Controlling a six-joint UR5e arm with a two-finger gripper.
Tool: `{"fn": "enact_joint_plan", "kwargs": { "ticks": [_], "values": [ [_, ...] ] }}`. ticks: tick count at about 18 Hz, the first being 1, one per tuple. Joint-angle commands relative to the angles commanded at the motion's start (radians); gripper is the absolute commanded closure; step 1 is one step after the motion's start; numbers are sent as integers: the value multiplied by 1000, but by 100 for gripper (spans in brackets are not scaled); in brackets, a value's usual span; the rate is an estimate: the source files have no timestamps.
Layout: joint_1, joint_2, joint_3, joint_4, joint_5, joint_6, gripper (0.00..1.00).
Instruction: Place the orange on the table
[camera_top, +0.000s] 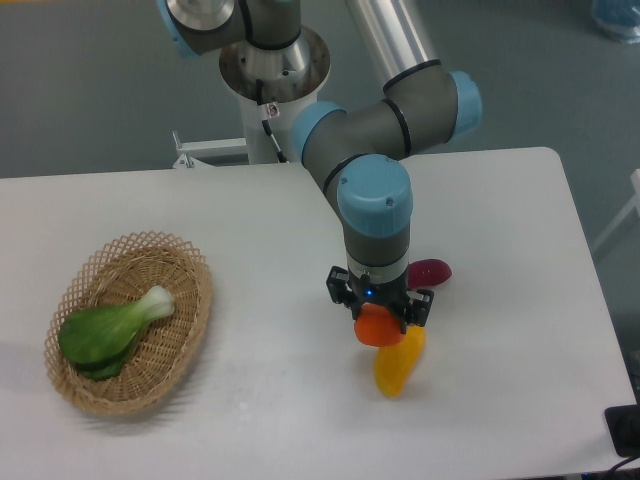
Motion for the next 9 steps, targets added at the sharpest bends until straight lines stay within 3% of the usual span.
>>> {"fn": "enact_joint_plan", "kwargs": {
  "ticks": [9],
  "values": [
    [-5, -3, -6, 2, 38, -2, 24]
  ]
}}
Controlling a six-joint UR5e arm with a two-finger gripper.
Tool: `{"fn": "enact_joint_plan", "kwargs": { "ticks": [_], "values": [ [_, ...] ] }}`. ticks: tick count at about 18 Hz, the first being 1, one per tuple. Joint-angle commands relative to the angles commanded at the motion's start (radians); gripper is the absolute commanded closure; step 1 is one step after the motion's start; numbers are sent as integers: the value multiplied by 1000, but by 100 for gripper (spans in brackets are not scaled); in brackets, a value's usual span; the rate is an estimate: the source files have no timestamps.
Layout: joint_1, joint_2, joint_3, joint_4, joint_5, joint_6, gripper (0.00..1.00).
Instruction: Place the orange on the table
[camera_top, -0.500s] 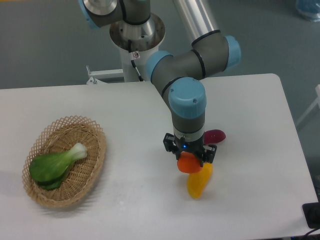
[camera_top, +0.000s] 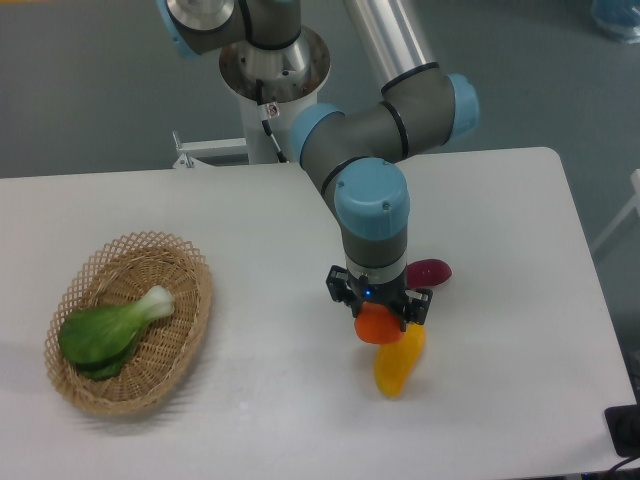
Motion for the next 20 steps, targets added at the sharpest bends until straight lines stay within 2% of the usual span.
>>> {"fn": "enact_joint_plan", "kwargs": {
  "ticks": [12, 18, 20],
  "values": [
    [-2, -8, 14, -3, 5, 0, 24],
    [-8, -17, -9, 0, 5, -17, 24],
    [-37, -14, -58, 5, 5, -6, 24]
  ]
}}
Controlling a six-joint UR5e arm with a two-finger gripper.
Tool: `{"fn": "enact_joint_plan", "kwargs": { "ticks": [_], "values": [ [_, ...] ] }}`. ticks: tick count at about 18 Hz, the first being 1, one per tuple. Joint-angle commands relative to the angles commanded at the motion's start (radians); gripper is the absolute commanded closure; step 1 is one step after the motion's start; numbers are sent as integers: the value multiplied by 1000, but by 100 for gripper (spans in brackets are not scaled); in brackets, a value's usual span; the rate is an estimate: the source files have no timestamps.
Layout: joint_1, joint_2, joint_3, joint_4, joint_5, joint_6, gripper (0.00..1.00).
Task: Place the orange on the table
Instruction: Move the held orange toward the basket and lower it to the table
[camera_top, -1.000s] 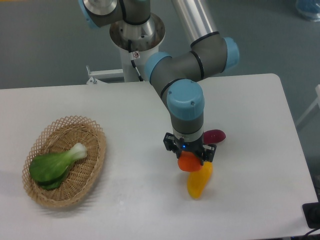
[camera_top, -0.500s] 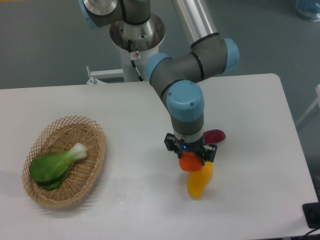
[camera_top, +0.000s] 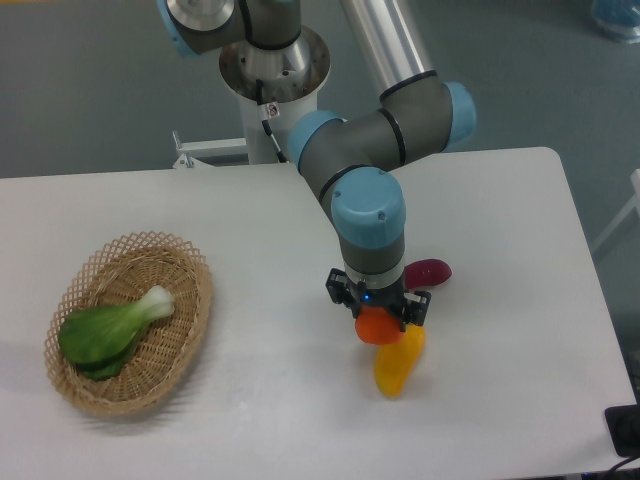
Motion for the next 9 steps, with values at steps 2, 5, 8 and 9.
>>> {"fn": "enact_joint_plan", "kwargs": {
  "ticks": [2, 5, 8, 9],
  "values": [
    [-14, 0, -23, 20, 2, 2, 24],
    [-63, -1, -78, 57, 76, 3, 25],
    [-98, -3, -158, 158, 130, 5, 25],
    [-106, -1, -176, 170, 130, 8, 25]
  ]
}}
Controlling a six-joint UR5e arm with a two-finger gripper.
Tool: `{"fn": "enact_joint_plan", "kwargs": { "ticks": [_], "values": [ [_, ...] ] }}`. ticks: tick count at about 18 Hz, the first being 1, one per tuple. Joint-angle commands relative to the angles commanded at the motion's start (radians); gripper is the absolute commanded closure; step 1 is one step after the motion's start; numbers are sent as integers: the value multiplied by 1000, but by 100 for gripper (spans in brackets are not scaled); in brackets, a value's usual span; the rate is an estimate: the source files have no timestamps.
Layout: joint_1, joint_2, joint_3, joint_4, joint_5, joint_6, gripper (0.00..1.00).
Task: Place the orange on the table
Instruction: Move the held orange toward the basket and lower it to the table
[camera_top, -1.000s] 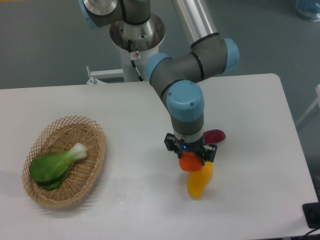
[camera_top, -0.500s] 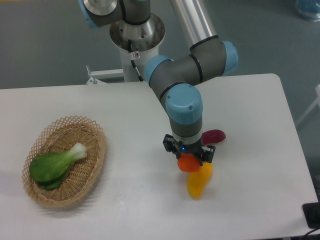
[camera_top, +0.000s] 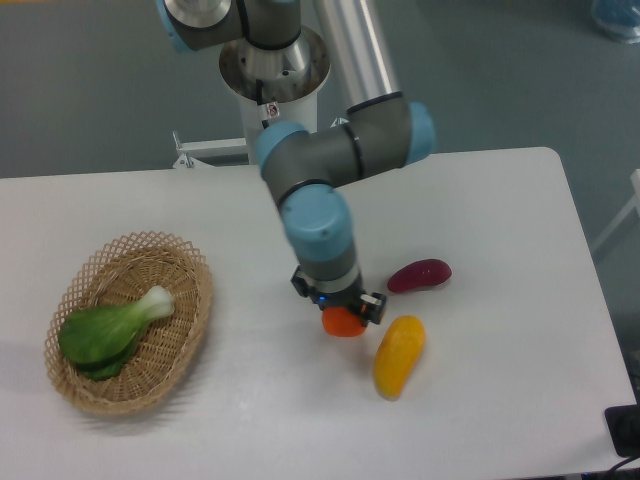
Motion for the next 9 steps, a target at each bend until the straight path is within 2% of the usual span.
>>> {"fn": "enact_joint_plan", "kwargs": {
  "ticks": [3, 5, 6, 7, 9],
  "values": [
    [-6, 2, 0, 3, 0, 9, 23],
    [-6, 0, 6, 3, -2, 11, 8],
    [-6, 0, 9, 3, -3, 11, 4],
    [-6, 3, 17, 2, -8, 9, 0],
    [-2, 12, 15, 3, -29, -1, 0]
  ]
}}
